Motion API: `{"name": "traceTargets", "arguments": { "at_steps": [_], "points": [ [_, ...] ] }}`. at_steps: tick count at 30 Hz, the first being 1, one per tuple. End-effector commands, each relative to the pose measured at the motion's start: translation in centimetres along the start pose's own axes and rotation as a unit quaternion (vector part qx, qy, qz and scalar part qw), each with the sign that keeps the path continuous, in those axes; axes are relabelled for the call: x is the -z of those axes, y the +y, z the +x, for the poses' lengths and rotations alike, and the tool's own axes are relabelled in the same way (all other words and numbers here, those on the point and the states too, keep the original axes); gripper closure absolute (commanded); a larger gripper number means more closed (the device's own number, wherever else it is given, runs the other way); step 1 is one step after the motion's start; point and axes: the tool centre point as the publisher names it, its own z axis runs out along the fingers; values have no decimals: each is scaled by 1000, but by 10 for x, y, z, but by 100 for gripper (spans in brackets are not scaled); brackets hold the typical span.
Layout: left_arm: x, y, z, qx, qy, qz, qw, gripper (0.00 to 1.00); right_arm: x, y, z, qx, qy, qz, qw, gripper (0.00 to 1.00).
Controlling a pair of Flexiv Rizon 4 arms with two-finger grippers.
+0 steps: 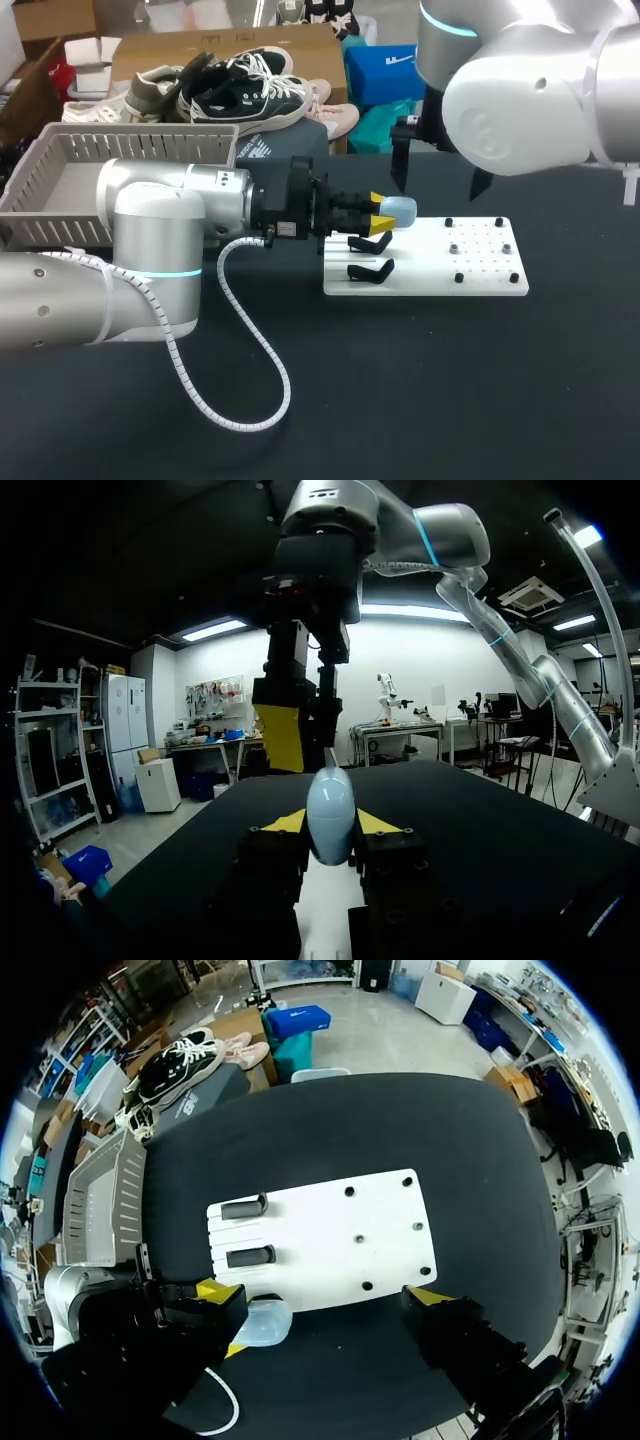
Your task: Pick up each earbud case from the left stands, insert the matching earbuds, close the lid, and place the case in the box.
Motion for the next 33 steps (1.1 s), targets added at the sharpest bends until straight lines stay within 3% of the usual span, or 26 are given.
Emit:
{"name": "traceTargets", "arguments": {
  "at_steps": [1, 5, 15, 21, 27, 33],
  "points": [
    [0, -1, 0, -1, 0, -3, 1000, 100, -2, -2, 7, 3, 1, -4, 1000, 0],
    [0, -1, 0, -1, 0, -3, 1000, 100, 0, -3, 7, 0, -12, -8, 1000, 0],
    [7, -1, -5, 5, -7, -6, 1000, 100, 27, -11, 4, 5, -127, -67, 990, 0],
    [44, 2, -21, 17, -4, -58, 998, 100, 33, -26, 8, -4, -173, -102, 980, 0],
    [92, 2, -34, 21, 13, -110, 994, 100, 32, -28, 8, -9, -171, -105, 980, 0],
    [140, 5, -35, 23, 45, -185, 981, 100, 32, -28, 8, -9, -171, -105, 980, 0]
  ]
}}
